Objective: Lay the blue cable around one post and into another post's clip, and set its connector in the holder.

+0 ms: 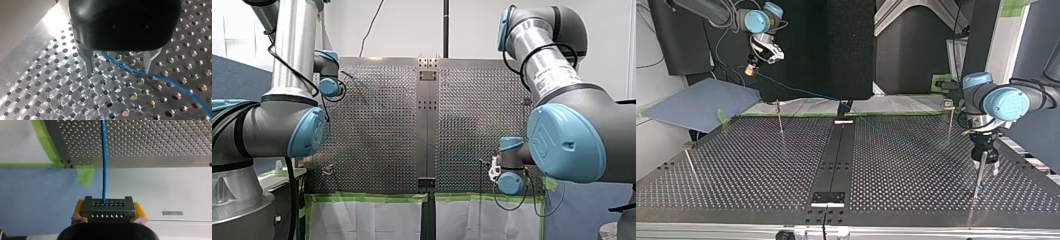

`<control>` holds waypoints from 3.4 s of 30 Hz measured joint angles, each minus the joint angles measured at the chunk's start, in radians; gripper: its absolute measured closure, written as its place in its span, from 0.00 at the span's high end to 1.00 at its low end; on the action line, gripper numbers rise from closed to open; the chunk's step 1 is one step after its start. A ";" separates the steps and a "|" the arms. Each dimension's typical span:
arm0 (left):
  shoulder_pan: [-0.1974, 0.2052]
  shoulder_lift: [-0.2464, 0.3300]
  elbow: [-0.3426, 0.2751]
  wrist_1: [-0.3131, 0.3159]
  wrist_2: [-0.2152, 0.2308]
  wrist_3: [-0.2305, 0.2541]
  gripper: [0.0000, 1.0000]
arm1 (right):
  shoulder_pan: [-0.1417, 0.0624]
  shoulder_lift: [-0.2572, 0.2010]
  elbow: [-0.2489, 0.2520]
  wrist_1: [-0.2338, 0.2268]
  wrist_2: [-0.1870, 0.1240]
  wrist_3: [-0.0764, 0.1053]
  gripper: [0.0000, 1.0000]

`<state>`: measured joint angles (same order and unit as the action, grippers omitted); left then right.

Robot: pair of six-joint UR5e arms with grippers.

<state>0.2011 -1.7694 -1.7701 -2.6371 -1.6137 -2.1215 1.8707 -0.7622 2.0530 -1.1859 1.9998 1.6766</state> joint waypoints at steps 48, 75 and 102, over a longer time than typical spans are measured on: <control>0.000 0.000 0.000 0.000 0.001 0.000 1.00 | -0.175 0.287 -0.085 -0.063 -0.292 -0.060 0.00; 0.001 0.000 0.000 -0.001 0.001 0.000 1.00 | -0.201 0.181 -0.066 -0.033 -0.389 -0.032 0.00; -0.004 0.000 0.000 -0.006 0.001 0.008 1.00 | -0.230 -0.020 -0.107 0.002 -0.559 0.024 0.00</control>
<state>0.1970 -1.7697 -1.7698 -2.6432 -1.6129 -2.1137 1.6403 -0.7818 1.9458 -1.1834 1.4404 1.7007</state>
